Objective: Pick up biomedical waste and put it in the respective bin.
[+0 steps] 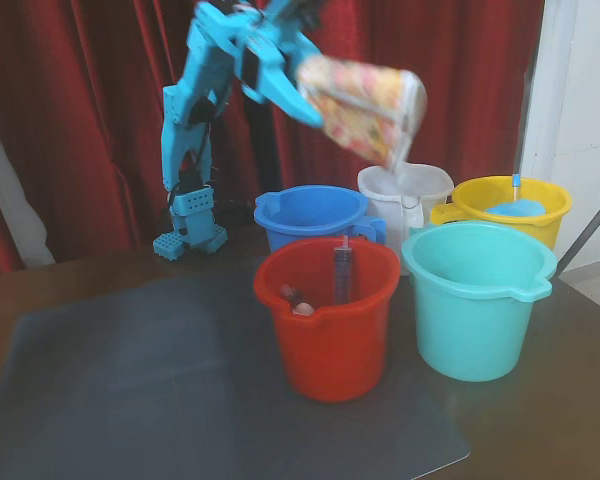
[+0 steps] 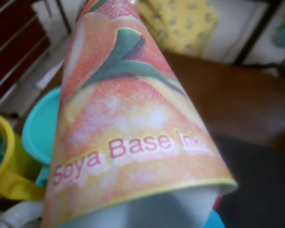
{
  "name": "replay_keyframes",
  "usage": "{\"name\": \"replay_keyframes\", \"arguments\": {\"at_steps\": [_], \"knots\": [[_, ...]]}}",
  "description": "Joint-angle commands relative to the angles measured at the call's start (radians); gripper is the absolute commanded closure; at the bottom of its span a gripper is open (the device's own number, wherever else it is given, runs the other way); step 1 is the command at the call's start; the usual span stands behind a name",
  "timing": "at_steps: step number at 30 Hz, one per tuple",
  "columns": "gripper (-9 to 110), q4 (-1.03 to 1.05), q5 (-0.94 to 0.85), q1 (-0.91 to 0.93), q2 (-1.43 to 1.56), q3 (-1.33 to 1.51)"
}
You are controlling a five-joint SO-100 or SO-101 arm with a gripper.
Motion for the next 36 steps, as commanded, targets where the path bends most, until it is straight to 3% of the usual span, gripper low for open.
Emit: {"name": "replay_keyframes", "arguments": {"at_steps": [1, 11, 22, 36], "knots": [[102, -0.095, 0.005, -0.014, -0.021, -0.038], [102, -0.339, -0.009, -0.127, -0.187, -0.098], [102, -0.330, -0.012, -0.184, -0.555, -0.535], [102, -0.337, -0.117, -0.184, -0.664, -0.614]]}}
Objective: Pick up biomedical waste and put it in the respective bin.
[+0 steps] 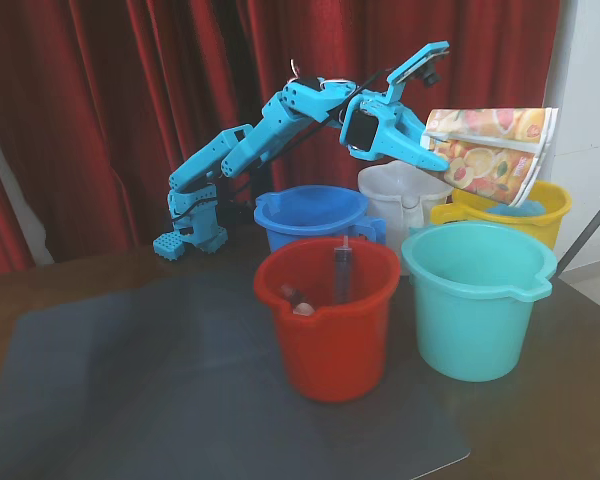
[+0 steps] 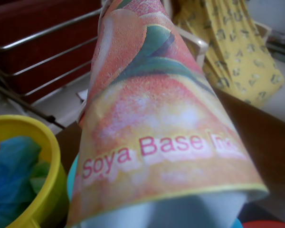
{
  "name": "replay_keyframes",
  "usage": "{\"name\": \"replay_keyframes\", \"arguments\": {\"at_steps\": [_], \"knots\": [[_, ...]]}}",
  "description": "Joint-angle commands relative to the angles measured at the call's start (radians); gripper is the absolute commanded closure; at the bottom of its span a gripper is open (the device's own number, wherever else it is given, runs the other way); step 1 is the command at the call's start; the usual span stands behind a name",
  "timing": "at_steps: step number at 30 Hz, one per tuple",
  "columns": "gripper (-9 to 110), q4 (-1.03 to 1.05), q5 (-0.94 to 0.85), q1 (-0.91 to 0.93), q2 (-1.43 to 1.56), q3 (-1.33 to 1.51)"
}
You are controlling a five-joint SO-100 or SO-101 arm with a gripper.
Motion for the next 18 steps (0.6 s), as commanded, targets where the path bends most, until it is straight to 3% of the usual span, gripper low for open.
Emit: {"name": "replay_keyframes", "arguments": {"at_steps": [1, 11, 15, 18], "knots": [[102, -0.020, -0.008, 0.000, 0.017, -0.048], [101, -0.055, -0.009, -0.002, 0.006, -0.048], [86, -0.094, -0.077, -0.003, 0.011, -0.048], [84, -0.091, -0.100, -0.032, 0.017, -0.048]]}}
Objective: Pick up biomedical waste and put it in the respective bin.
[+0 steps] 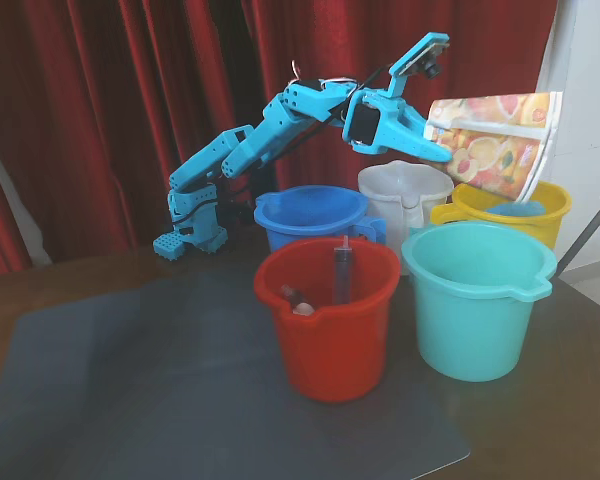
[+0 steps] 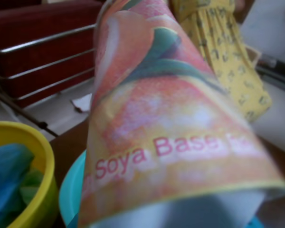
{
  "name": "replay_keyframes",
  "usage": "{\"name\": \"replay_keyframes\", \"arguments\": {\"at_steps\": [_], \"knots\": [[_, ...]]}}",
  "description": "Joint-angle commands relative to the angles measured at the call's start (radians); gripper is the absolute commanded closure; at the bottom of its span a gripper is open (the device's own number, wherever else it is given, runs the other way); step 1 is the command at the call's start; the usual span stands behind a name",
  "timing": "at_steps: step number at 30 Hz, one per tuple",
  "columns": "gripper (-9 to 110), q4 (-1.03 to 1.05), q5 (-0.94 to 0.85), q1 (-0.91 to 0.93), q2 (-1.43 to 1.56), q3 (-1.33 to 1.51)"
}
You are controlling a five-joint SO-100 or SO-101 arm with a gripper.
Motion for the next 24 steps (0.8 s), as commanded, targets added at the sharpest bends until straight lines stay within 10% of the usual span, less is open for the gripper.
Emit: {"name": "replay_keyframes", "arguments": {"at_steps": [1, 24], "knots": [[84, -0.017, -0.012, -0.032, 0.026, -0.044], [91, -0.282, 0.000, -0.029, 0.014, -0.035]]}}
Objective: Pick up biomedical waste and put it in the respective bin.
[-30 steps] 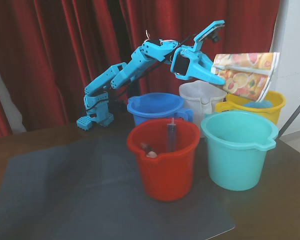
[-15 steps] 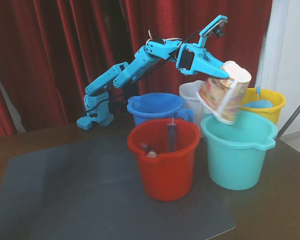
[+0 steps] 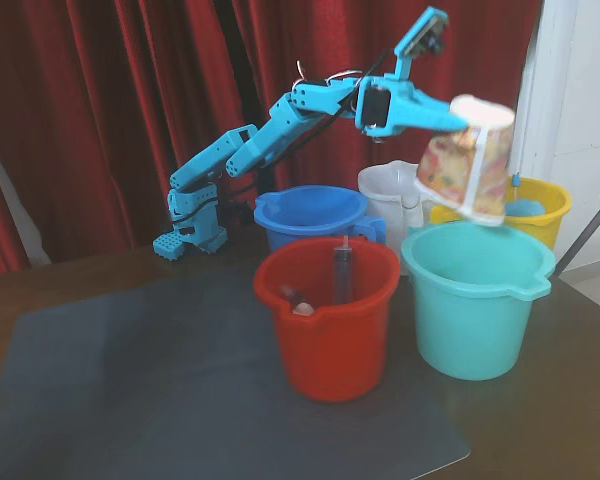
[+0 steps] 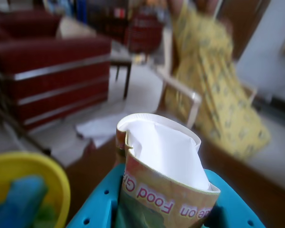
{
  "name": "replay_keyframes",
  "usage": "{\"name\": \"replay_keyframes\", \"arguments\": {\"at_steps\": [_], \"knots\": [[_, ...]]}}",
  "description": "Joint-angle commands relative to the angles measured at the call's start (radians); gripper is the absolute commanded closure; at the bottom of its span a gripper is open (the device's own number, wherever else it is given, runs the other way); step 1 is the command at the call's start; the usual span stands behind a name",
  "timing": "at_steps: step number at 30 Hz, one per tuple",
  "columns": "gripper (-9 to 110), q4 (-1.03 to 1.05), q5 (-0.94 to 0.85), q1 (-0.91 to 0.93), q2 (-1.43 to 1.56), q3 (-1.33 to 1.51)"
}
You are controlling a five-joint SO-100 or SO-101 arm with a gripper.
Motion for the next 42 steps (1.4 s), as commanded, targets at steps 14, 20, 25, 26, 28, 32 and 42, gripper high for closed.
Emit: {"name": "replay_keyframes", "arguments": {"at_steps": [14, 20, 25, 26, 28, 32, 42], "knots": [[90, -0.080, -0.009, 0.018, 0.017, -0.031], [90, -0.137, -0.011, 0.025, 0.014, -0.029], [91, -0.215, -0.011, 0.092, -0.051, -0.043], [91, -0.225, -0.011, 0.095, -0.063, -0.043], [91, -0.244, -0.011, 0.101, -0.080, -0.043], [91, -0.252, -0.011, 0.103, -0.092, -0.043], [74, -0.238, -0.011, 0.091, -0.084, -0.043]]}}
